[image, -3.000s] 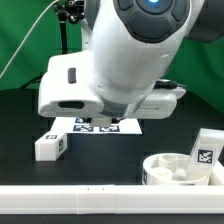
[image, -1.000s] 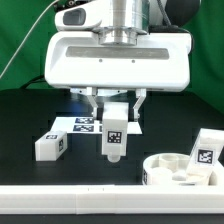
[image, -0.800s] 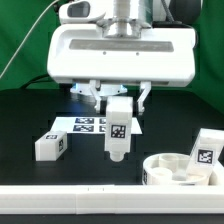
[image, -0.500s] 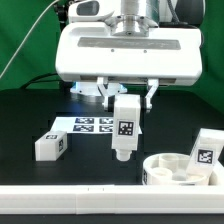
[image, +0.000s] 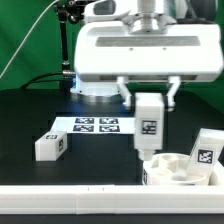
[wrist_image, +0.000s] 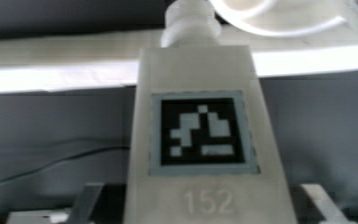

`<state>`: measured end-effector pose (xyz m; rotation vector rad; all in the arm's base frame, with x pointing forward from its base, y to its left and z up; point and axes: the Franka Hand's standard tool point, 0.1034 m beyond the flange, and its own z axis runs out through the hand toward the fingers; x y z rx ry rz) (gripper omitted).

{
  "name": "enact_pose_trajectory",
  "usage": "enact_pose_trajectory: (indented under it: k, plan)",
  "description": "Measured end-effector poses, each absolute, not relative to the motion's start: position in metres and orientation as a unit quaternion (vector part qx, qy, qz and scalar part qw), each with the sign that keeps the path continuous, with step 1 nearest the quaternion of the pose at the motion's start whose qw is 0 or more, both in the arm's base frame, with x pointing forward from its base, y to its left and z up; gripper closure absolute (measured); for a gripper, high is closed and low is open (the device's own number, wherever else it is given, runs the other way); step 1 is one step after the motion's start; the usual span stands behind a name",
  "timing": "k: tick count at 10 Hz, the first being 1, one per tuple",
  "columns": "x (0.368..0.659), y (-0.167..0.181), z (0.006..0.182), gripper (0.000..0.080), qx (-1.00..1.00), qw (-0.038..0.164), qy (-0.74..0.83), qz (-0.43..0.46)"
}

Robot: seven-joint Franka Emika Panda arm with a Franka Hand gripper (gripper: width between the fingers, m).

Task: Assemble stool

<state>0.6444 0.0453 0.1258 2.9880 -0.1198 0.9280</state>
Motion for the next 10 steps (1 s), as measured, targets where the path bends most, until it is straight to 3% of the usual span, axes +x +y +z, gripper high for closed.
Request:
enact_pose_trajectory:
  k: [10]
  plan:
    - [0.634,0.056,0.110,0.0461,0.952,0.014,-0.017,0.306]
